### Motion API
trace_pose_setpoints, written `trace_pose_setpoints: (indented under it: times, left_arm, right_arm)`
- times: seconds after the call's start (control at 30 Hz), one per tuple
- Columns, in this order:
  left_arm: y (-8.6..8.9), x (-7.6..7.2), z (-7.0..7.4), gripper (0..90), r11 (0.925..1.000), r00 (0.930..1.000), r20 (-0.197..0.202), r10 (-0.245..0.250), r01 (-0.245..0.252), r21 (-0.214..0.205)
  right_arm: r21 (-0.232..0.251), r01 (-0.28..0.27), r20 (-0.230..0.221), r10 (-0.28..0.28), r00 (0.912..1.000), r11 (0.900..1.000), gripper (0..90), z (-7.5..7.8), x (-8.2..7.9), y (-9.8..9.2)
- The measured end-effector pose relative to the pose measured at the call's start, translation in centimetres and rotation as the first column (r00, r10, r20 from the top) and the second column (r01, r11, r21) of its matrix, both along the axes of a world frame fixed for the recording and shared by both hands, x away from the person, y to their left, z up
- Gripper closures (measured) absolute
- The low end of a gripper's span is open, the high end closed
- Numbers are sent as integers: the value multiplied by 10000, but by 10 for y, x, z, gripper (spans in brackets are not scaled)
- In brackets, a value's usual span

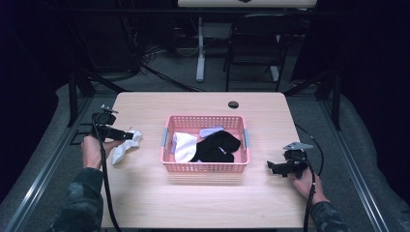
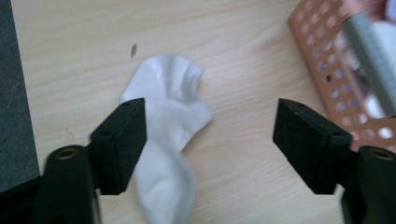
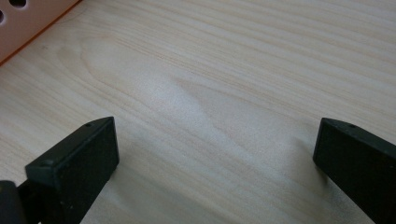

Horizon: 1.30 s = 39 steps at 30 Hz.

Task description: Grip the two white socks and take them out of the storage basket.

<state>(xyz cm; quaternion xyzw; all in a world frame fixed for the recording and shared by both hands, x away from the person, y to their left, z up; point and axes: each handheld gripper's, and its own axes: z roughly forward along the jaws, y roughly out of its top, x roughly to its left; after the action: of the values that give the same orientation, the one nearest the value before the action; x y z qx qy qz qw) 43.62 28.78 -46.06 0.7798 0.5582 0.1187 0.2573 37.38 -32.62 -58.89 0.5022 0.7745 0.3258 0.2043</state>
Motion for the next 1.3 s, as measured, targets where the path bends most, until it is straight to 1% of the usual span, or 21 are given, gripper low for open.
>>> trace_pose_setpoints:
  times: [0.07,0.13,0.2,0.3,0.33,0.47,0.57,0.67,0.7,0.73,0.77,0.83,0.9,0.93,0.97,1.03,1.1,1.17,1.27,1.3]
  left_arm:
    - [-6,-1,11,193,9998,9994,286,-194,196,-47]
    - [-13,-2,22,171,9991,9975,557,-424,424,23]
    - [-23,-3,33,153,9980,9938,909,-638,640,13]
    - [-34,-2,42,131,9957,9894,1116,-929,929,50]
    - [-40,-1,45,126,9943,9870,1199,-1070,1059,153]
    - [-56,3,50,73,9907,9822,1291,-1362,1343,239]
    - [-67,5,52,50,9883,9793,1331,-1527,1506,253]
    - [-78,9,53,29,9841,9752,1316,-1777,1755,281]
    - [-83,9,53,18,9832,9735,1382,-1824,1800,304]
    - [-87,10,54,15,9810,9715,1367,-1938,1903,383]
    - [-91,11,53,9,9788,9699,1320,-2048,2019,354]
    - [-100,13,53,3,9743,9652,1332,-2249,2210,438]
    - [-109,15,52,2,9705,9625,1250,-2409,2382,361]
    - [-114,16,50,2,9684,9606,1246,-2486,2493,107]
    - [-118,17,49,2,9669,9595,1247,-2528,2551,-23]
    - [-127,19,47,2,9641,9564,1261,-2633,2656,-19]
    - [-136,21,43,2,9597,9533,1167,-2786,2809,-33]
    - [-146,22,40,2,9547,9486,1126,-2959,2974,35]
    - [-156,25,33,2,9505,9458,968,-3100,3105,102]
    - [-158,26,32,2,9480,9437,917,-3179,3182,114]
  right_arm:
    - [-1,-9,26,9,10000,10000,0,0,0,0]
    - [-5,6,-7,-6,10000,10000,0,0,0,0]
    - [-6,7,-5,-7,10000,10000,0,0,0,0]
    - [-8,5,-4,-5,10000,10000,0,0,0,0]
    - [-2,8,1,-8,10000,10000,0,0,0,0]
    - [-9,2,-6,-2,10000,10000,0,0,0,0]
    - [-5,4,-4,-4,10000,10000,0,0,0,0]
    - [-6,6,-4,-6,10000,10000,0,0,0,0]
    - [-2,7,0,-7,10000,10000,0,0,0,0]
    - [-8,4,-1,-4,10000,10000,0,0,0,0]
    - [-6,5,-3,-5,10000,10000,0,0,0,0]
    - [-6,3,-1,-3,10000,10000,0,0,0,0]
    - [-6,5,-4,-5,10000,10000,0,0,0,0]
    - [-7,4,-2,-4,10000,10000,0,0,0,0]
    - [-3,7,1,-7,10000,10000,0,0,0,0]
    - [-8,3,-1,-3,10000,10000,0,0,0,0]
    - [-5,3,-3,-3,10000,10000,0,0,0,0]
    - [-4,4,-1,-4,10000,10000,0,0,0,0]
    - [-8,5,-3,-5,10000,10000,0,0,0,0]
    - [-2,5,1,-5,10000,10000,0,0,0,0]
